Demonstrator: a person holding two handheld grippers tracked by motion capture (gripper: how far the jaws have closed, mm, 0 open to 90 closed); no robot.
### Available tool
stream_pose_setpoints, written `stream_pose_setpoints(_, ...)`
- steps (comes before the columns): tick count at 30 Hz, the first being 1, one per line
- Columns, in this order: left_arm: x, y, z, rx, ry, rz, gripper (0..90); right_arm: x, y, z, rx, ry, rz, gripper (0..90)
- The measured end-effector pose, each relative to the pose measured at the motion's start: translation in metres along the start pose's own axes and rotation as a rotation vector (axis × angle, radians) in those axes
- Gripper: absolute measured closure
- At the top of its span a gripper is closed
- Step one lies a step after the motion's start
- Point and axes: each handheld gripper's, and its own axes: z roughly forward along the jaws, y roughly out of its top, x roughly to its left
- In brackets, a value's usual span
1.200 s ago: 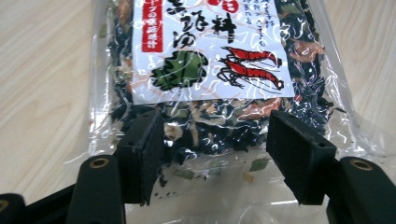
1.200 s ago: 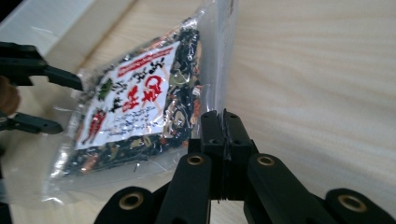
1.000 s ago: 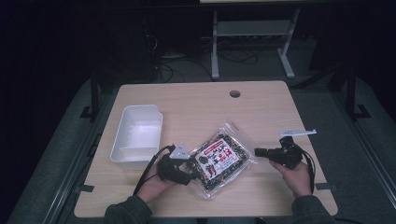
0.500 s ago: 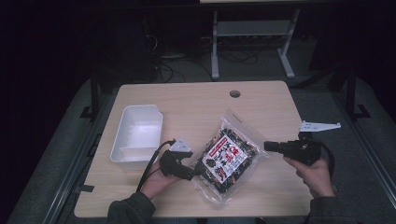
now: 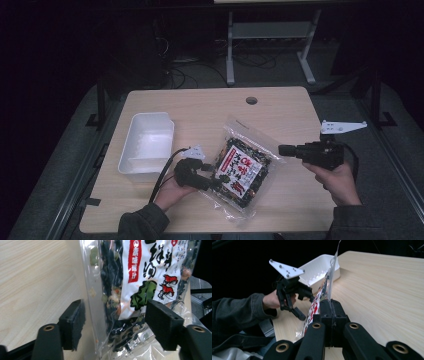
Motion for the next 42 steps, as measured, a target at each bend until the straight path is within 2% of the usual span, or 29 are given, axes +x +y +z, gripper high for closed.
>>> stream_pose_setpoints(3,0.001,-0.001,-0.002,0.006,-0.009,0.005,38.2,0.0,0.001,0.002,-0.014,0.004,0.002,89.7)
stream_pose_setpoints(5,0.002,-0.001,-0.004,-0.001,-0.02,0.006,44.6,-0.001,0.002,0.003,-0.021,0.001,0.004,89.7)
stream_pose_setpoints(6,0.002,-0.001,-0.005,-0.007,-0.024,0.005,44.6,-0.001,0.003,0.003,-0.025,-0.005,0.004,89.7)
stream_pose_setpoints(7,0.002,-0.001,-0.007,-0.013,-0.032,0.005,50.7,-0.001,0.003,0.004,-0.032,-0.008,0.007,89.7)
stream_pose_setpoints(8,0.002,-0.002,-0.008,-0.02,-0.042,0.007,50.7,-0.001,0.003,0.004,-0.032,-0.008,0.007,89.7)
stream_pose_setpoints(10,0.0,-0.002,-0.009,-0.023,-0.045,0.02,57.1,-0.001,0.004,0.005,-0.035,-0.023,0.006,89.7)
stream_pose_setpoints(12,0.0,-0.003,-0.01,-0.028,-0.048,0.031,58.5,-0.001,0.004,0.006,-0.036,-0.03,0.006,89.7)
stream_pose_setpoints(13,0.0,-0.003,-0.01,-0.03,-0.056,0.032,62.9,-0.002,0.003,0.006,-0.04,-0.039,0.003,89.6)
stream_pose_setpoints(16,-0.001,-0.004,-0.012,-0.026,-0.056,0.05,68.1,-0.003,0.001,0.007,-0.046,-0.052,0.008,88.9)
stream_pose_setpoints(19,-0.002,-0.005,-0.012,-0.028,-0.066,0.059,69.0,-0.005,0.0,0.006,-0.055,-0.054,0.016,88.1)
stream_pose_setpoints(21,-0.004,-0.005,-0.012,-0.025,-0.059,0.077,69.5,-0.008,-0.002,0.007,-0.06,-0.068,0.022,83.7)
stream_pose_setpoints(24,-0.005,-0.005,-0.012,-0.019,-0.052,0.087,69.6,-0.012,-0.004,0.009,-0.064,-0.067,0.034,74.8)
stream_pose_setpoints(27,-0.005,-0.005,-0.012,-0.015,-0.049,0.088,69.6,-0.014,-0.006,0.011,-0.058,-0.074,0.039,69.8)
stream_pose_setpoints(28,-0.005,-0.005,-0.012,-0.015,-0.048,0.088,69.5,-0.016,-0.008,0.013,-0.055,-0.067,0.052,64.2)
stream_pose_setpoints(34,-0.006,-0.005,-0.012,-0.013,-0.039,0.098,69.5,-0.023,-0.018,0.021,-0.04,-0.067,0.088,57.5)
stream_pose_setpoints(39,-0.007,-0.006,-0.012,-0.011,-0.035,0.102,69.5,-0.027,-0.029,0.036,-0.003,-0.037,0.113,51.0)
stream_pose_setpoints(42,-0.007,-0.006,-0.012,-0.012,-0.033,0.103,69.5,-0.025,-0.03,0.043,0.011,-0.012,0.103,50.9)
